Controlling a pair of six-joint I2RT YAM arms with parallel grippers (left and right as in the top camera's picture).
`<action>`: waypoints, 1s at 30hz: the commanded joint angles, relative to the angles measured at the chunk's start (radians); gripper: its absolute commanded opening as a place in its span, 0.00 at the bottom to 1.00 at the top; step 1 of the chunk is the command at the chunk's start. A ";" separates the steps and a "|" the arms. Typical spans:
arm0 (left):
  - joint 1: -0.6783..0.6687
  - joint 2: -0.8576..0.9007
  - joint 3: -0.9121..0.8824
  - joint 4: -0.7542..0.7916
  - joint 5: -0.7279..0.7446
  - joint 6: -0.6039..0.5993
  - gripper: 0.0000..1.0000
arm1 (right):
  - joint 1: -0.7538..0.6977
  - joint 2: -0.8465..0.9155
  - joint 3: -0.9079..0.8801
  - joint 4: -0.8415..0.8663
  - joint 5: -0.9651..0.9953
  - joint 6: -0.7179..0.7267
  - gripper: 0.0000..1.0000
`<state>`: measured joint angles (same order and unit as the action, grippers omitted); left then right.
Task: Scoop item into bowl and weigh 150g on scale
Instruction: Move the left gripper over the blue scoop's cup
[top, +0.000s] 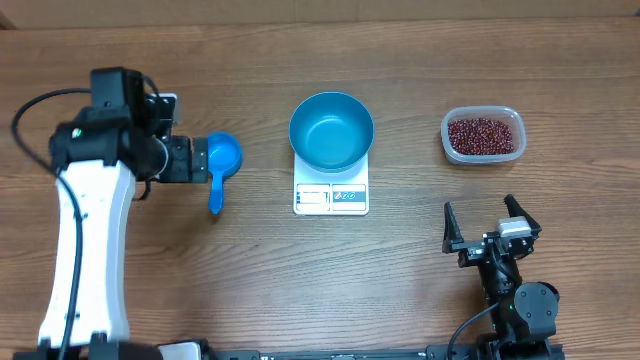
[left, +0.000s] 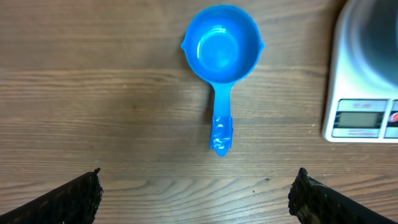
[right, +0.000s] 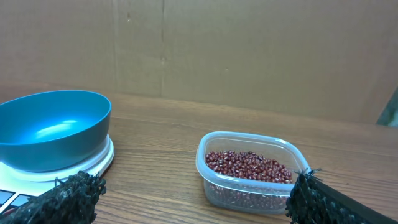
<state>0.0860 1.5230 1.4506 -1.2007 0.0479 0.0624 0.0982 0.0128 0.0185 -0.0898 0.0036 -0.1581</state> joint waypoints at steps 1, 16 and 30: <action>0.005 0.060 0.026 0.003 0.004 0.021 0.99 | -0.005 -0.010 -0.011 0.005 -0.005 -0.008 1.00; 0.005 0.277 0.026 0.086 0.004 0.020 1.00 | -0.005 -0.010 -0.011 0.005 -0.005 -0.008 1.00; 0.005 0.362 0.026 0.190 0.000 0.020 1.00 | -0.005 -0.010 -0.011 0.005 -0.005 -0.008 1.00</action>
<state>0.0860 1.8557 1.4532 -1.0237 0.0475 0.0628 0.0978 0.0128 0.0185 -0.0895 0.0032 -0.1577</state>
